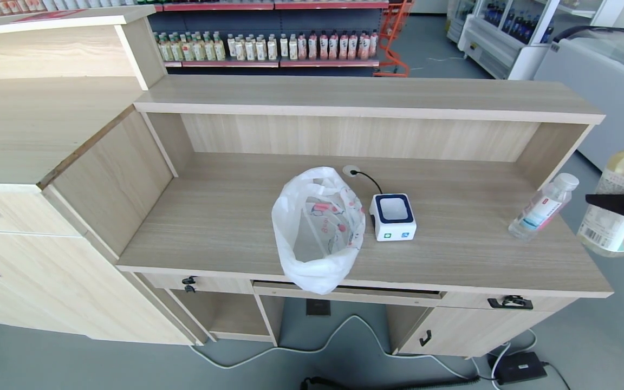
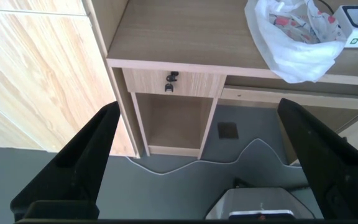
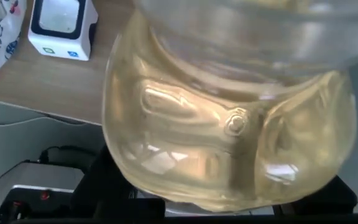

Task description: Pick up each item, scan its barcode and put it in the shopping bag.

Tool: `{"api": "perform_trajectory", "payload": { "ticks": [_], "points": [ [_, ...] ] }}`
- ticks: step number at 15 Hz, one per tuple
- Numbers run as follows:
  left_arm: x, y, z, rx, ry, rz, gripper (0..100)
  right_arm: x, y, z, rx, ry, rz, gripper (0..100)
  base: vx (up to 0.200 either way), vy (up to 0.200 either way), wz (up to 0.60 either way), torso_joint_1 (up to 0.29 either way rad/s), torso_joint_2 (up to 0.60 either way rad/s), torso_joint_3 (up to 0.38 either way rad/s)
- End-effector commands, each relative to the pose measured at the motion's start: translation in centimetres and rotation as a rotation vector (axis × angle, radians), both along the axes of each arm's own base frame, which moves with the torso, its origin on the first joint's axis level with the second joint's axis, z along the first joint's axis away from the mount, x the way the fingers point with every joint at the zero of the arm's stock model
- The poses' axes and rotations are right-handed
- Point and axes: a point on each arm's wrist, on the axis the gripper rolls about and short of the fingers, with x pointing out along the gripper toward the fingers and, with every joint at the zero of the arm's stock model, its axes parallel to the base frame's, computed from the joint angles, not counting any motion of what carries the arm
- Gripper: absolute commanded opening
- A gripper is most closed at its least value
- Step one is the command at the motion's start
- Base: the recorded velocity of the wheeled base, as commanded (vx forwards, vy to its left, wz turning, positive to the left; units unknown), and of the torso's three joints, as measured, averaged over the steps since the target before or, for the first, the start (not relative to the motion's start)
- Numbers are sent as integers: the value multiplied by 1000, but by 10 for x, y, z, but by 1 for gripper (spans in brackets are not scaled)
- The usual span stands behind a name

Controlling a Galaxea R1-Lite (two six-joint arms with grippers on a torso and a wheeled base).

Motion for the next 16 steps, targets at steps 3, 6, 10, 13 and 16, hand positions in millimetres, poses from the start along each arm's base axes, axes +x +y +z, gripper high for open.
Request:
{"api": "perform_trajectory", "payload": {
  "ticks": [3,6,10,13,16],
  "points": [
    [0,0,0,0,0,0,100,10,-3,1,-74,-55,52,0,0,0,0,0,0,0],
    [0,0,0,0,-1,0,100,48,18,-3,-115,-192,169,0,0,0,600,1,1,2],
    [0,0,0,0,0,0,100,108,57,-33,-122,-303,318,0,0,0,450,4,2,2],
    [0,0,0,0,0,0,100,156,98,-78,-14,-304,418,0,0,0,0,0,0,0],
    [0,0,0,0,0,0,100,182,131,-117,122,-338,474,0,0,0,0,0,0,0]
  ]
}}
